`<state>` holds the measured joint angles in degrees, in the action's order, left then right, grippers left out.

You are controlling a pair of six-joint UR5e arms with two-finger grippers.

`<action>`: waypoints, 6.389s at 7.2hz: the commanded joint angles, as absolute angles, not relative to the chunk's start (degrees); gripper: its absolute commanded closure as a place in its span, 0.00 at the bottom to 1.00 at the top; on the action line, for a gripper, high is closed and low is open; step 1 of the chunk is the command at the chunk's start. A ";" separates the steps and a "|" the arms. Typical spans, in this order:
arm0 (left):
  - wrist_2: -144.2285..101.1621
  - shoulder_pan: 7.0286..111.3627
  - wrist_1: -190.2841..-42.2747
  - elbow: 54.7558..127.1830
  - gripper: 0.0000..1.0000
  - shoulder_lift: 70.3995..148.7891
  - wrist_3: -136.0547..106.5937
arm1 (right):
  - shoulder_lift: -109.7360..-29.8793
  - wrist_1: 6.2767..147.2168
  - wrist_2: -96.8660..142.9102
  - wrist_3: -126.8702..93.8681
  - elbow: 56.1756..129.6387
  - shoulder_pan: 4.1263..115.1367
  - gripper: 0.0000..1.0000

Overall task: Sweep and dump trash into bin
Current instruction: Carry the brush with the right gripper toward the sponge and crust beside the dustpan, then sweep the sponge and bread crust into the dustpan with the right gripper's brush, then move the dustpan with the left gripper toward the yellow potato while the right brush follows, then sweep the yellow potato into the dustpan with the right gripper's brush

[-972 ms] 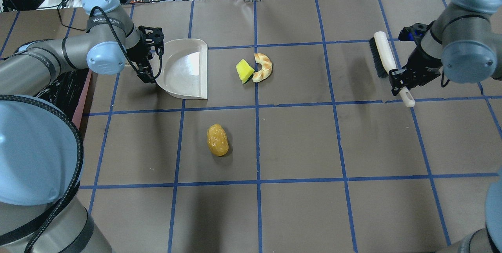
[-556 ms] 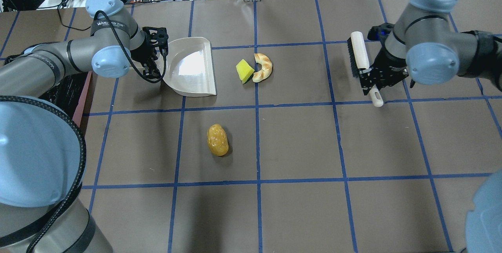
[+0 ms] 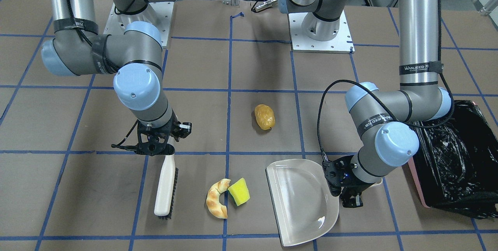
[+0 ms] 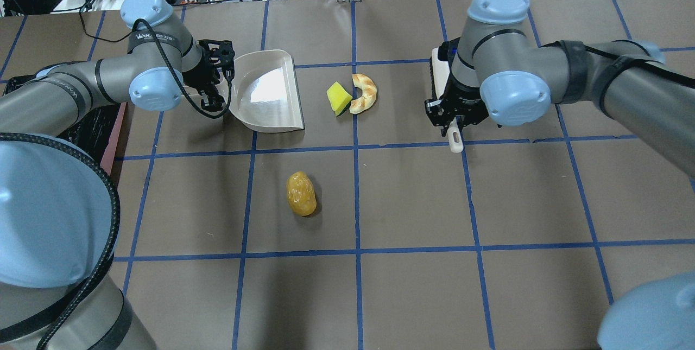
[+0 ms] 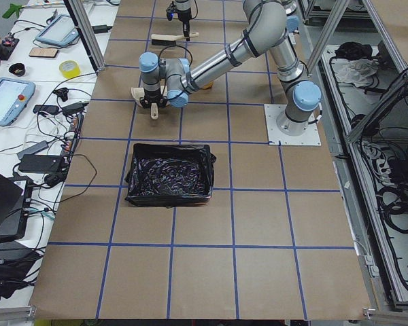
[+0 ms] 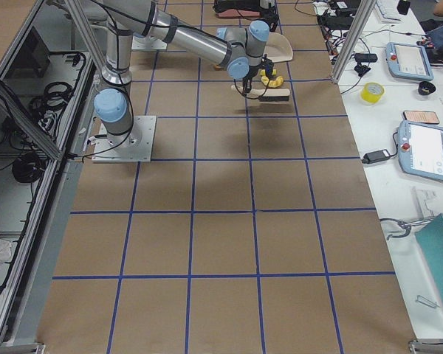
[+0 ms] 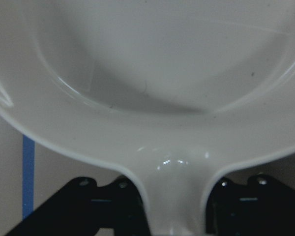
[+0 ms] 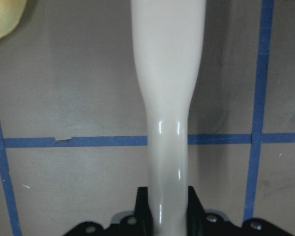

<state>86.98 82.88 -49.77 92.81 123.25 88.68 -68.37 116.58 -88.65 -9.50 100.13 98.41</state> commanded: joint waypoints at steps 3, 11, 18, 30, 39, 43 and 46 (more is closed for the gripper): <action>88.33 84.11 -49.83 93.16 1.00 123.40 88.94 | -64.52 116.54 -89.12 -17.56 96.68 104.14 1.00; 90.35 85.08 -50.10 93.25 1.00 122.87 88.86 | -52.57 116.81 -84.93 -38.01 79.30 115.82 1.00; 89.74 84.99 -49.83 93.52 1.00 121.99 88.42 | -48.07 113.93 -79.97 -48.09 69.17 123.13 1.00; 90.61 77.00 -50.10 105.97 1.00 111.90 98.09 | -67.41 104.14 -87.81 -42.25 94.38 119.07 1.00; 93.96 77.96 -39.46 128.41 1.00 99.67 96.59 | -66.72 115.27 -81.15 -61.06 98.70 130.60 1.00; 93.96 77.96 -39.46 128.23 1.00 99.67 96.33 | -65.65 119.44 -74.82 -67.48 93.71 130.61 1.00; 93.78 77.87 -39.46 127.97 1.00 99.76 96.24 | -65.57 119.53 -71.47 -69.95 91.76 130.87 1.00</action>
<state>93.86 77.89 -39.46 128.04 99.72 96.25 -65.53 119.42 -73.06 -68.57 92.22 130.74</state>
